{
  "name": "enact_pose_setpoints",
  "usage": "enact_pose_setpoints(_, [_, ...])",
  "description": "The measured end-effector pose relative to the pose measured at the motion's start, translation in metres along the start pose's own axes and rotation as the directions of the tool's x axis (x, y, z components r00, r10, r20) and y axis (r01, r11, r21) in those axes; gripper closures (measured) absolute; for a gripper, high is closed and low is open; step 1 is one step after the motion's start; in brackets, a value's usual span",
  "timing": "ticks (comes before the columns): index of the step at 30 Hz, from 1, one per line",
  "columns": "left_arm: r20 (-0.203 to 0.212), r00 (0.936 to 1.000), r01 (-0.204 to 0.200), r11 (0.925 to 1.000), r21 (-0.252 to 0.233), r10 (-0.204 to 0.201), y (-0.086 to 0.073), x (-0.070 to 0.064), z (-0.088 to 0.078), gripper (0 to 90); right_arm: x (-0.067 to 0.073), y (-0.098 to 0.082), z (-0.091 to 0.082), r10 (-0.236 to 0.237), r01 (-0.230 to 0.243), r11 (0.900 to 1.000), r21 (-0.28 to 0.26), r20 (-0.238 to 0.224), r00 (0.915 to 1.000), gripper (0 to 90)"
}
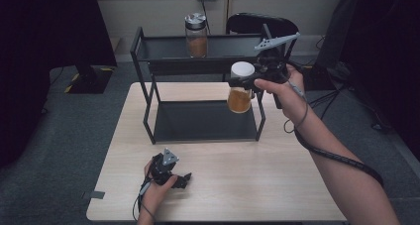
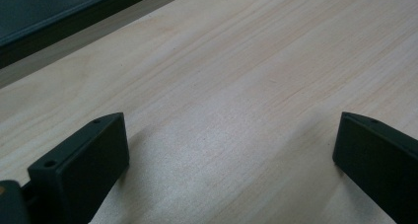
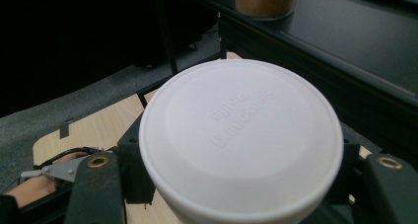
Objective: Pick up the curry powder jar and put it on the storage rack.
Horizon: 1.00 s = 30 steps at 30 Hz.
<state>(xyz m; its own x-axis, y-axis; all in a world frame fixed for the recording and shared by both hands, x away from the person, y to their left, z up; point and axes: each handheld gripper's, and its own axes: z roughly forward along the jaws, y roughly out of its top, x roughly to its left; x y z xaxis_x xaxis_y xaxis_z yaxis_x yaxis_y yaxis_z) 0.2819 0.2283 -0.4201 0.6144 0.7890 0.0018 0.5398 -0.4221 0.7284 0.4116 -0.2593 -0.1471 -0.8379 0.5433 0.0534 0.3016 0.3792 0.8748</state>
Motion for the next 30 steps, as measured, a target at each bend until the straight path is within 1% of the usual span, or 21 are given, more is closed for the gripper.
enact_pose_setpoints(13, [0.0,1.0,0.001,1.0,-0.002,-0.001,0.0,0.0,0.0,0.0,0.002,0.032,-0.003,0.006,-0.006,1.0,-0.014,-0.001,1.0,33.8])
enact_pose_setpoints(19, [-0.001,1.0,0.0,1.0,-0.002,0.0,0.0,0.0,0.0,0.0,0.003,0.048,-0.004,-0.001,0.001,1.0,-0.01,0.013,0.9999,33.8])
enact_pose_setpoints(23, [-0.001,1.0,-0.002,1.0,-0.001,0.002,0.0,0.0,0.0,0.0,0.002,0.057,-0.006,0.001,-0.001,1.0,-0.02,0.015,0.9999,33.8])
enact_pose_setpoints(30, [-0.001,1.0,-0.002,1.0,-0.001,0.002,0.0,0.0,0.0,0.0,0.004,0.077,-0.012,-0.002,0.003,0.999,-0.038,0.033,0.9995,33.8])
